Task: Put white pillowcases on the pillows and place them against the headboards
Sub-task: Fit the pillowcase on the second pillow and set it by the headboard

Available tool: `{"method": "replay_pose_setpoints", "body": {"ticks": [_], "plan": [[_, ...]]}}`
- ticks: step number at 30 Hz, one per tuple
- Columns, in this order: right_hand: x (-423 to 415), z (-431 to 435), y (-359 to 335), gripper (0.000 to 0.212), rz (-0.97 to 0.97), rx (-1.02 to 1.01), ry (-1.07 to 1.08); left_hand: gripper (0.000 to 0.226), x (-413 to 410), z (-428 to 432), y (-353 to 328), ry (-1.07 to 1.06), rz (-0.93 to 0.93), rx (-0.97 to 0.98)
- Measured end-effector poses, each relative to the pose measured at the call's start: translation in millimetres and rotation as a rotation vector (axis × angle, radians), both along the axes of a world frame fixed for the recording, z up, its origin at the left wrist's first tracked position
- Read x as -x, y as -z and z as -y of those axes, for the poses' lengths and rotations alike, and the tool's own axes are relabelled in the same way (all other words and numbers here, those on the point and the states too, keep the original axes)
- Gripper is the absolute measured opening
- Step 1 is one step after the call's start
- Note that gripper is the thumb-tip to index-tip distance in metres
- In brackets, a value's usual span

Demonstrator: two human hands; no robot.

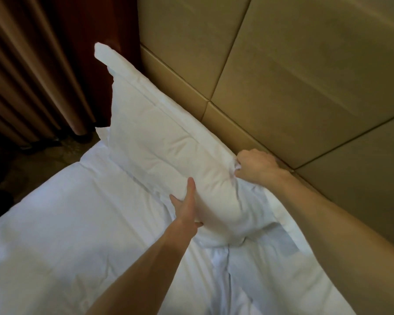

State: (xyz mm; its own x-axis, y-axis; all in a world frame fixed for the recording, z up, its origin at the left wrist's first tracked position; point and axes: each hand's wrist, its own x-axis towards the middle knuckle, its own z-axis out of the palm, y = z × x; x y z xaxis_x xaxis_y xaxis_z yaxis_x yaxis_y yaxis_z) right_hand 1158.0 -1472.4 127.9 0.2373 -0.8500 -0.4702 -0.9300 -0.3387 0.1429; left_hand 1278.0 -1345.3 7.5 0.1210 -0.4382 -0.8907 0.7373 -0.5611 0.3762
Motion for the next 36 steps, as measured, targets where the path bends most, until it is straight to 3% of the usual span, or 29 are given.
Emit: {"method": "replay_pose_setpoints", "body": {"ticks": [3, 10, 16, 22, 28, 36], "plan": [[-9, -2, -3, 0.001, -0.029, 0.112, -0.178, 0.135, 4, 3, -5, -0.042, 0.019, 0.013], [-17, 9, -40, 0.019, -0.020, 0.307, -0.315, 0.133, 11, 33, -20, -0.096, 0.023, 0.052], [0, -11, -10, 0.027, -0.011, 0.295, -0.125, 0.130, 12, 32, 5, -0.034, -0.005, 0.083], [-10, -15, -10, 0.015, 0.037, 0.232, -0.105, 0.122, -22, 18, 8, 0.122, 0.043, 0.106], [-32, -13, -18, 0.013, 0.105, 0.153, -0.077, 0.106, -70, 17, -6, 0.124, 0.170, 0.152], [-111, 43, 2, 0.026, 0.254, 0.078, -0.108, 0.105, -148, 21, 5, 0.089, 0.130, 0.148]]}}
